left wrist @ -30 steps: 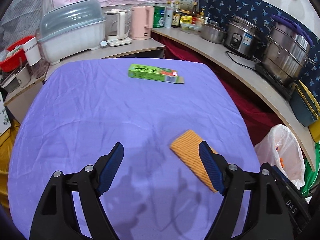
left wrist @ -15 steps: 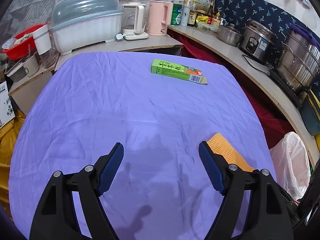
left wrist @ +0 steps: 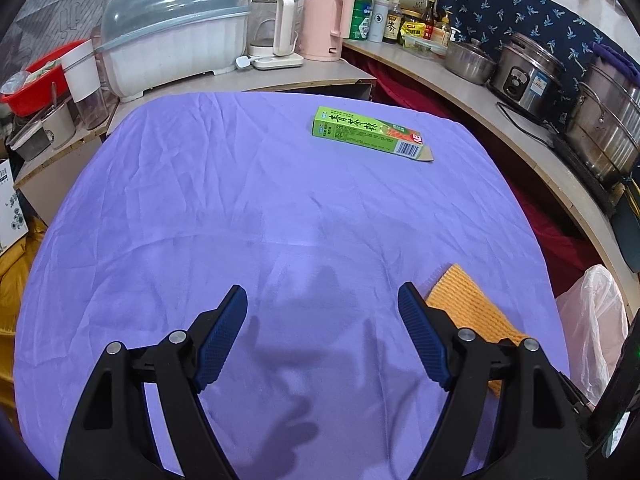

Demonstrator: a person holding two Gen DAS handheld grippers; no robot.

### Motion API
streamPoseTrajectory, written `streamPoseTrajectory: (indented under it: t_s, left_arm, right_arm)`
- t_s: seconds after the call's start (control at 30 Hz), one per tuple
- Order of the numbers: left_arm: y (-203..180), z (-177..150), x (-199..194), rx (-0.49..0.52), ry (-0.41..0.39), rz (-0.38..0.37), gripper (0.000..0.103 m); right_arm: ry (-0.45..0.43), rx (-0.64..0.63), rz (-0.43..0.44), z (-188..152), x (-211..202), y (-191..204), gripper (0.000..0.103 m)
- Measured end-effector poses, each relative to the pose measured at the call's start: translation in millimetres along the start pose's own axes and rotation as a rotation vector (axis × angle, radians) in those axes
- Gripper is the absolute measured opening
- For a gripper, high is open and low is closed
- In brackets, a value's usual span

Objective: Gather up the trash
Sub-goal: 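Grasp the end of the orange mesh sleeve with the right gripper, then lift the mesh sleeve with the right gripper while the left reaches the green box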

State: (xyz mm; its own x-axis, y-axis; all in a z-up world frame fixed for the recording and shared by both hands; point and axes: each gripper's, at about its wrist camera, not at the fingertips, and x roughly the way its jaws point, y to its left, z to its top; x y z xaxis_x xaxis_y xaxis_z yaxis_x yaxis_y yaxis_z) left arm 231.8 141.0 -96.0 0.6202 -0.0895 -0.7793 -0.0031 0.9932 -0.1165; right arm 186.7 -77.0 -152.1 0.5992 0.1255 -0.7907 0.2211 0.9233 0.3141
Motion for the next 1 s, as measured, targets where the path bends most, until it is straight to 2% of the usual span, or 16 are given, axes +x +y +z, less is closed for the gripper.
streamPoseTrajectory:
  t_s: [0.03, 0.07, 0.13, 0.6, 0.8, 1.0]
  left_arm:
    - [1, 0, 2, -0.001, 0.001, 0.001, 0.074]
    - [0, 0, 3, -0.001, 0.003, 0.003, 0.074]
    - [0, 0, 5, -0.001, 0.007, 0.004, 0.074]
    - [-6, 11, 18, 0.000, 0.012, -0.004, 0.074]
    - [-12, 20, 26, 0.004, 0.011, -0.006, 0.074]
    - [-14, 36, 39, -0.002, 0.011, 0.003, 0.074]
  right_arm:
    - [-0.003, -0.002, -0.004, 1, 0, 1, 0.026]
    - [-0.007, -0.003, -0.004, 2, 0, 2, 0.018]
    - [-0.014, -0.001, 0.000, 4, 0, 2, 0.012]
    - [-0.140, 0.021, 0.030, 41, -25, 4, 0.011]
    - [-0.175, 0.050, 0.015, 63, -21, -4, 0.011]
    - [-0.209, 0.085, 0.036, 104, -5, -7, 0.011]
